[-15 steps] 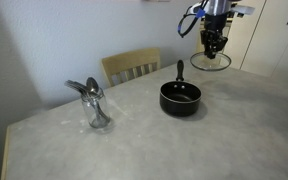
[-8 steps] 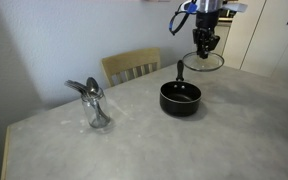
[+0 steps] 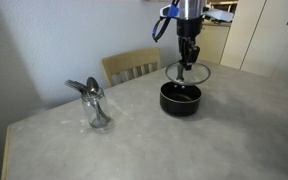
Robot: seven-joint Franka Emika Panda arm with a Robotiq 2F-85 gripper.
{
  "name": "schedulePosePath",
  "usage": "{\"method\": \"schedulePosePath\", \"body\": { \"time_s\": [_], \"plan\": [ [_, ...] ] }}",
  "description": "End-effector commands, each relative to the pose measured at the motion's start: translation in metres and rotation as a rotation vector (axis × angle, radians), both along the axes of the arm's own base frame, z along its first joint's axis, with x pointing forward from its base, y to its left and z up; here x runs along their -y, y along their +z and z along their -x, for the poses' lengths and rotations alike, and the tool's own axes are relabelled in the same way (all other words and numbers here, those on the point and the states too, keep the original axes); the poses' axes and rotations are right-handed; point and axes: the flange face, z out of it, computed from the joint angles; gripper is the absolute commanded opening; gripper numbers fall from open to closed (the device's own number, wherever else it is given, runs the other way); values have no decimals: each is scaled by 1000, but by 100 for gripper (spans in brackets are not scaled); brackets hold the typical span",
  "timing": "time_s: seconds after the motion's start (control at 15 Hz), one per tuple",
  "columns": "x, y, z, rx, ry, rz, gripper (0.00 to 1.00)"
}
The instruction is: Pick up the lid and close the pot
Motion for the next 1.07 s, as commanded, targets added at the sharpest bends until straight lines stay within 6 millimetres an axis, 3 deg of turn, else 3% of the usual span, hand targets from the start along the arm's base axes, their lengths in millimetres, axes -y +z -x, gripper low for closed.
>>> {"method": "schedulePosePath", "body": {
  "time_s": [0.0,0.4,1.0],
  "plan": [
    [-13,-19,-7,10,-45,-5,15],
    [-11,-61,-12,9,-81,-42,15],
    [-26,-51,-6,-51,-93,-23,15]
  ]
}}
